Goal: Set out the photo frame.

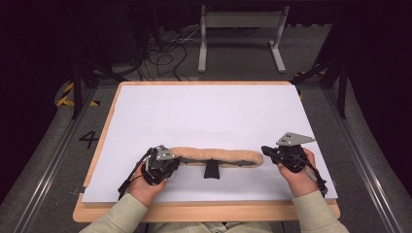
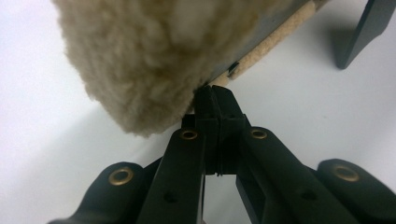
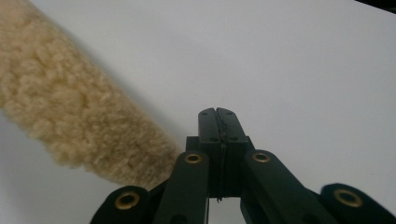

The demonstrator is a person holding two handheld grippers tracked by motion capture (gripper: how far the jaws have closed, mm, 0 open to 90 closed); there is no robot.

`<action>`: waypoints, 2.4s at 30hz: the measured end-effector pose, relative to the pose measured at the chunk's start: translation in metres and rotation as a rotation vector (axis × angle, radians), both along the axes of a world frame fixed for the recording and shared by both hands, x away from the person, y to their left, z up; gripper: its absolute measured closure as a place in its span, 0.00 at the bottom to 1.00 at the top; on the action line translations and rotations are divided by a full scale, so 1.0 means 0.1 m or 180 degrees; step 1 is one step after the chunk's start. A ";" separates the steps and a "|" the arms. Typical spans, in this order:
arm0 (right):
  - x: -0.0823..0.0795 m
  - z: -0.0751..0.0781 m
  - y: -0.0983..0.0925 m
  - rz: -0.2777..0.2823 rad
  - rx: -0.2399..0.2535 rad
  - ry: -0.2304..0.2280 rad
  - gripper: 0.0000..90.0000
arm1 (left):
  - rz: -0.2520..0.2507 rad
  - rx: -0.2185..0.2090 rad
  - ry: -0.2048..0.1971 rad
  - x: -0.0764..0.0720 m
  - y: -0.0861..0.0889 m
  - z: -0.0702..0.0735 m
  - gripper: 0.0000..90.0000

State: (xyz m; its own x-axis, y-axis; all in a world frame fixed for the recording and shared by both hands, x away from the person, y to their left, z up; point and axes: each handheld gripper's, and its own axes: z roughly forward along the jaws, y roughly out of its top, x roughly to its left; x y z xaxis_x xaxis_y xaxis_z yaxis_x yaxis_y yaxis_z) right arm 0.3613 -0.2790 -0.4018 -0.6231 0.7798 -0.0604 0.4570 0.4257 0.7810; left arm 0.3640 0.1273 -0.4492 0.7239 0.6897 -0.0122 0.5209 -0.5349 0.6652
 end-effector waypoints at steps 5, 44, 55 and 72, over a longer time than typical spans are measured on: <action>0.00 0.00 0.00 0.0000 0.0001 0.0004 1.00 | 0.0074 -0.0045 -0.0006 0.07 -0.03 -0.02 1.00; -0.11 0.00 0.01 0.0057 -0.0053 0.0067 1.00 | 0.0161 -0.0393 0.0153 0.33 -0.19 0.09 1.00; -0.10 -0.03 0.01 0.0055 -0.0060 0.0117 1.00 | -0.0279 -0.0498 0.0049 -0.03 -0.54 0.21 1.00; -0.14 -0.05 -0.04 -0.0031 -0.0059 0.0083 1.00 | -0.0419 -0.0457 -0.0021 -0.15 -1.13 0.01 1.00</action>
State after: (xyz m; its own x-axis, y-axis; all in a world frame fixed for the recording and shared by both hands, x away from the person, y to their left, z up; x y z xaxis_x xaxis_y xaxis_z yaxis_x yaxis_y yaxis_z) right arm 0.3471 -0.2826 -0.4068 -0.6169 0.7848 -0.0588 0.4814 0.4354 0.7607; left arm 0.3493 0.0142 -0.4485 0.8081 0.5807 -0.0984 0.4480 -0.4976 0.7427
